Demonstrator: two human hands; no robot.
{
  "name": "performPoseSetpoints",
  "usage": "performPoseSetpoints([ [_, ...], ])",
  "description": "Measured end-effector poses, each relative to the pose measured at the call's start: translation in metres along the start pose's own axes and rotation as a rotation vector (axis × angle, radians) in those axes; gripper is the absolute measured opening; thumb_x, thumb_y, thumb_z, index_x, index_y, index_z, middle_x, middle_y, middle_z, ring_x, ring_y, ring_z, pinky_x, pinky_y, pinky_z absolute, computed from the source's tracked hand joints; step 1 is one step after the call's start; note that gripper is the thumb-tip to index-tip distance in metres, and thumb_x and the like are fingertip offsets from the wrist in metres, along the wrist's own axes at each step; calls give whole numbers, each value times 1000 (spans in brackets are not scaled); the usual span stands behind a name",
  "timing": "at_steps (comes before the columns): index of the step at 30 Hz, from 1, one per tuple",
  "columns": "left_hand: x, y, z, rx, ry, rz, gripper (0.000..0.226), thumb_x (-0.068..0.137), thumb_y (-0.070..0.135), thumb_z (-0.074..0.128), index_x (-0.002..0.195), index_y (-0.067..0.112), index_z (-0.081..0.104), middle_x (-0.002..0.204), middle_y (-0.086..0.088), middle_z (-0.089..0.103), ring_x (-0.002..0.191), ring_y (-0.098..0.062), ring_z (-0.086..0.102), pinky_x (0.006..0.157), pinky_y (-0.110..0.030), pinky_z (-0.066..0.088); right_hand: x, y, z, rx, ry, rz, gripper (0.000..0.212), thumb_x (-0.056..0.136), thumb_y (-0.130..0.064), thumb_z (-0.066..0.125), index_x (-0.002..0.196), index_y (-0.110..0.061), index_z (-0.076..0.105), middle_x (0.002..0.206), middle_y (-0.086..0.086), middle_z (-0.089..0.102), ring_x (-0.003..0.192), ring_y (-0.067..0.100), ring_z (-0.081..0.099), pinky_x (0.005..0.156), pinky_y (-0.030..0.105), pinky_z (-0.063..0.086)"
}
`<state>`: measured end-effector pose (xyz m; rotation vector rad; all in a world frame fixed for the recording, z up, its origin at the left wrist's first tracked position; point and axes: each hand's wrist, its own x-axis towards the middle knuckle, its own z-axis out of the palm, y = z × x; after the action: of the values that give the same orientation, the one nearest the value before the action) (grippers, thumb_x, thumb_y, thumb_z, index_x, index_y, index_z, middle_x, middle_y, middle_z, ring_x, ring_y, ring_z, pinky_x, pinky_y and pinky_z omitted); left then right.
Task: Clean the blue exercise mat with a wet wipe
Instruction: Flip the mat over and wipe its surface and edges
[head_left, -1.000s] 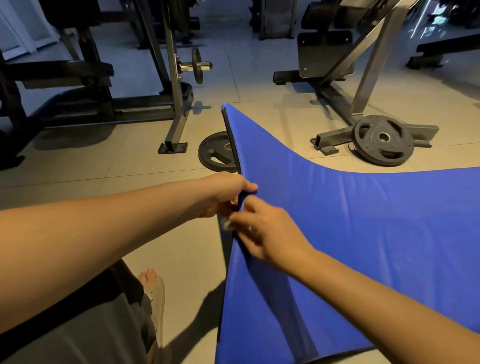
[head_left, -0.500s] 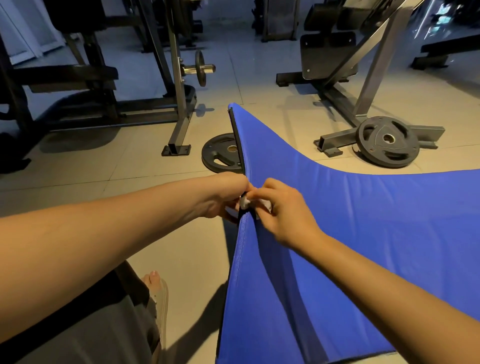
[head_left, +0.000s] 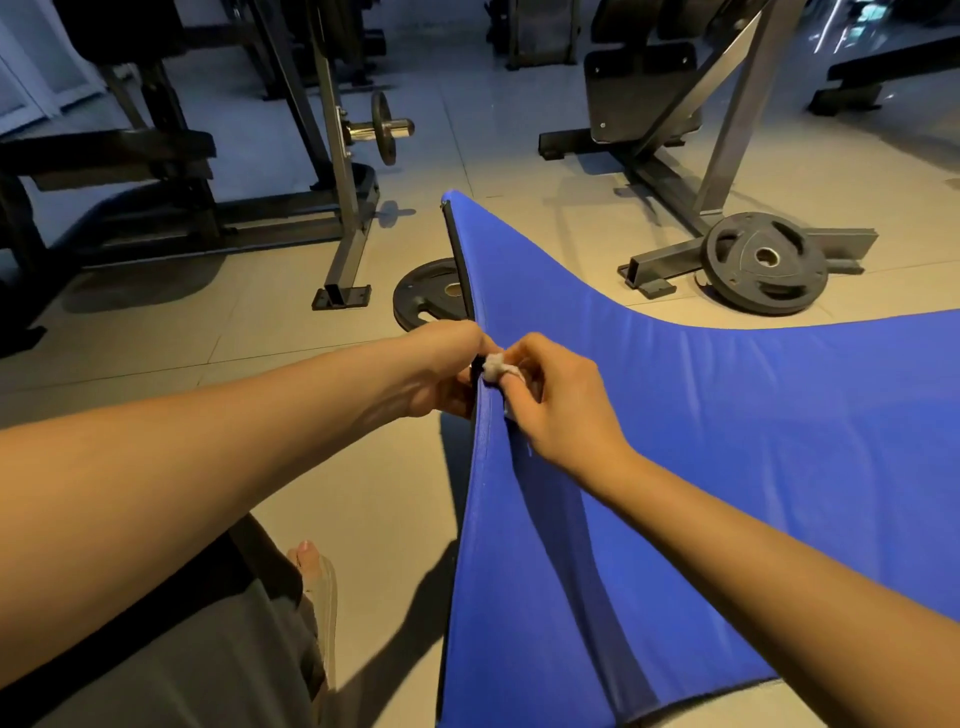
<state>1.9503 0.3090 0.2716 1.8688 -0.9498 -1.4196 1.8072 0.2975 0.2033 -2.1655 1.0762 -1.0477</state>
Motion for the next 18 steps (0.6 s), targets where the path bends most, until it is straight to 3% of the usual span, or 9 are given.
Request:
performPoseSetpoints([
  [2, 2, -1, 0, 10, 0, -4, 21, 103, 22, 55, 110, 7, 68, 84, -9, 72, 68, -21, 71, 58, -32, 60, -8, -7, 5, 38, -37, -36, 4, 97, -22, 62, 98, -19, 64, 82, -6, 63, 73, 11, 57, 65, 28, 48],
  [6, 9, 0, -4, 80, 39, 55, 27, 105, 37, 55, 110, 12, 64, 69, -3, 69, 60, -18, 66, 64, -33, 59, -12, -16, 12, 11, -50, -157, 8, 97, -22, 63, 100, -15, 65, 93, -1, 63, 81, 13, 56, 71, 24, 47],
  [9, 13, 2, -8, 107, 62, 97, 27, 106, 32, 54, 118, 10, 63, 91, -8, 73, 77, -23, 71, 65, -36, 61, -5, -12, 10, 41, -14, -109, 6, 99, -20, 61, 97, -15, 61, 93, -3, 61, 81, 11, 54, 70, 20, 44],
  [12, 15, 2, -16, 126, 62, 94, 26, 107, 30, 53, 125, 12, 59, 104, -8, 71, 84, -23, 73, 59, -33, 61, -2, 9, 9, 107, 7, 73, 14, 100, -20, 58, 88, -14, 56, 84, -9, 65, 81, 3, 61, 68, 21, 47],
  [14, 14, 1, -22, 155, 49, 76, 29, 107, 31, 53, 128, 13, 56, 110, -8, 69, 91, -24, 72, 63, -34, 61, -5, 36, 3, 130, -6, 275, 20, 101, -25, 59, 83, -15, 55, 72, -8, 66, 70, -1, 64, 64, 28, 49],
  [18, 8, -2, -30, 194, 22, 51, 26, 106, 30, 53, 127, 14, 56, 116, -9, 66, 98, -25, 68, 67, -34, 58, -11, 53, 1, 244, -18, 549, 15, 93, -21, 68, 81, -14, 63, 73, 0, 72, 67, 26, 68, 67, 51, 58],
])
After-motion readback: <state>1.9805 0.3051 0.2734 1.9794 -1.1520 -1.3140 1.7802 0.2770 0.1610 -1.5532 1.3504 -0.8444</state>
